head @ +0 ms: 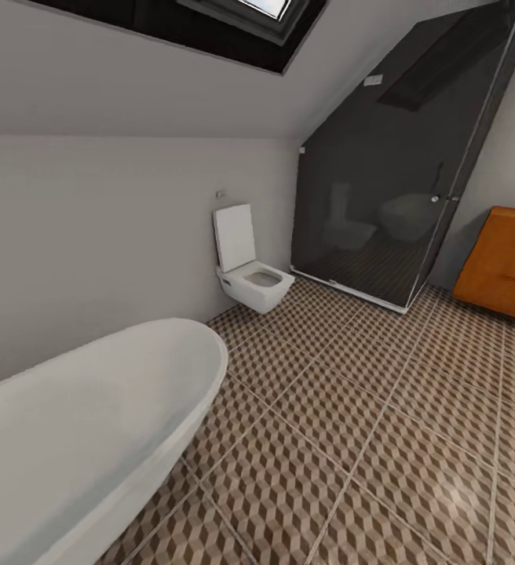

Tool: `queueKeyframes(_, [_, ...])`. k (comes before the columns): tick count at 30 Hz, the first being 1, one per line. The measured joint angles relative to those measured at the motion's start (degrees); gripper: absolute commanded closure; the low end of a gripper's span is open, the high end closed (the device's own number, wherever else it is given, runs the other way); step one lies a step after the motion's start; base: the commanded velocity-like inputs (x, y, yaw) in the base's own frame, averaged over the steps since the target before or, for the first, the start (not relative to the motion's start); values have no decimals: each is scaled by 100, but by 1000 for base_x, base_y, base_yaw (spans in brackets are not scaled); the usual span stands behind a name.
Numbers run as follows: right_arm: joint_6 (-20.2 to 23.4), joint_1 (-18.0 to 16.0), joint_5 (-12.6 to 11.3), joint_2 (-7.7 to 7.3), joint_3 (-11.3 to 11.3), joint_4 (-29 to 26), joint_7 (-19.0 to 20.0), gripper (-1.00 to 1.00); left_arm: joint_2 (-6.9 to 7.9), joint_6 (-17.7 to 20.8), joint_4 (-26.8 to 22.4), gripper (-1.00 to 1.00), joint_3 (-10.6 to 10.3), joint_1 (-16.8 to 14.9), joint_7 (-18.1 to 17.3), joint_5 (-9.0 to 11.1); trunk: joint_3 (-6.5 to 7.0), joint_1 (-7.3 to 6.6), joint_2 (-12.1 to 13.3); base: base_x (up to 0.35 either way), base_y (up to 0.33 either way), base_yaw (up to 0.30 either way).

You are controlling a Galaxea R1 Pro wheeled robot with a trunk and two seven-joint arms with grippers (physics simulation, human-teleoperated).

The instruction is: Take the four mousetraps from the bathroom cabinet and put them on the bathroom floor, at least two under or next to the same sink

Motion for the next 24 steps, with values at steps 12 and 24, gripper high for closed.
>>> queueKeyframes(12, [-9,0,8,-2,-2,0,6,-100,0,0,2,-100,0,0,0,-1,0,0,0,0,0,-286])
queueKeyframes(24, [-9,0,15,-5,0,6,7,-100,0,0,-6,-100,0,5,0,-1,4,0,0,0,0,-286])
